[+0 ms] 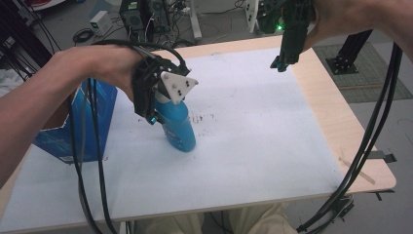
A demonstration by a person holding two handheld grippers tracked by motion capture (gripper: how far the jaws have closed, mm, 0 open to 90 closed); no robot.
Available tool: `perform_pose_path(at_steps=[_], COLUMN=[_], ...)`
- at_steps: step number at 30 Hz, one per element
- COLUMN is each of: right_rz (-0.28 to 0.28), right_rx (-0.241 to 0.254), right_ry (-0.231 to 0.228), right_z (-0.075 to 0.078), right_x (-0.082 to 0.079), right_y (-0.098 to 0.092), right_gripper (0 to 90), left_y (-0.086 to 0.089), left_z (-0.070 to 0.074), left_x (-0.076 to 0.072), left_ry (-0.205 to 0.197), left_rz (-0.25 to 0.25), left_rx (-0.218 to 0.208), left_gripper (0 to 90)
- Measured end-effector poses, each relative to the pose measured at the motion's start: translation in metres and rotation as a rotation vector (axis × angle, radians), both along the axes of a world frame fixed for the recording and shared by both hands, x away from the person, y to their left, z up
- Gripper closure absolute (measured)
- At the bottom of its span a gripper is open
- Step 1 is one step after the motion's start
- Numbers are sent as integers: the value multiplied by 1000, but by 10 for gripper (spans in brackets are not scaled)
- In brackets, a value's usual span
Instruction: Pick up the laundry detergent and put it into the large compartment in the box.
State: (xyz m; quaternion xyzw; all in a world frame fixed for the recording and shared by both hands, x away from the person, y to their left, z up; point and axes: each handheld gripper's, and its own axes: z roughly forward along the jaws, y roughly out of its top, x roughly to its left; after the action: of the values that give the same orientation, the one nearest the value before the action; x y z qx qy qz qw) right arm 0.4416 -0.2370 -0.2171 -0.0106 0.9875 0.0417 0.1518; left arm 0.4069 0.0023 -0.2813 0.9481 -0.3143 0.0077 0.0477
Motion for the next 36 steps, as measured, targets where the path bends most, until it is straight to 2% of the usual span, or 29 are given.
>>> perform_pose_path(at_steps=[1, 2, 5, 11, 15, 16, 24, 27, 29, 31, 32, 33, 34, 36], right_rz=[-4, -6, -12, -9, -8, -8, -12, -12, -11, -14, -14, -10, -8, -4], right_rx=[-1, -1, -1, -5, -16, -14, -12, -12, -9, -7, -6, -7, -7, -9], right_ry=[1, -1, -1, 0, -2, -1, 3, 4, 4, 3, 3, 0, 1, 1], right_z=[0, 0, 0, 0, -2, -2, -2, -1, -1, -1, -1, -1, -1, -1], right_x=[0, 0, 0, 0, 0, 0, 0, 0, 0, 0, 0, 1, 1, 0], right_y=[0, -1, -1, 0, 0, -1, 0, 0, 1, 1, 2, 2, 2, 3], right_gripper=[124, 124, 124, 124, 124, 124, 124, 124, 124, 124, 124, 124, 124, 124], left_y=[0, 1, 0, -1, -1, -1, -1, -2, -2, -3, -2, -2, -2, -1], left_z=[1, 0, 1, 1, 1, 1, 2, 3, 2, 4, 4, 5, 6, 9], left_x=[0, -1, -1, -1, 0, -1, -2, -2, -3, -2, -2, -1, -1, -1], left_ry=[-2, 9, 6, -2, -5, 3, -19, -27, -14, -31, -28, -31, -18, -8], left_rz=[-4, 16, -4, -7, -24, -12, -19, -9, 26, 26, 45, 44, 68, 78], left_rx=[3, -10, 4, -1, 10, 3, 11, 29, 18, 36, 27, 40, 33, 33], left_gripper=[256, 261, 287, 299, 320, 321, 370, 375, 376, 378, 378, 379, 379, 380])
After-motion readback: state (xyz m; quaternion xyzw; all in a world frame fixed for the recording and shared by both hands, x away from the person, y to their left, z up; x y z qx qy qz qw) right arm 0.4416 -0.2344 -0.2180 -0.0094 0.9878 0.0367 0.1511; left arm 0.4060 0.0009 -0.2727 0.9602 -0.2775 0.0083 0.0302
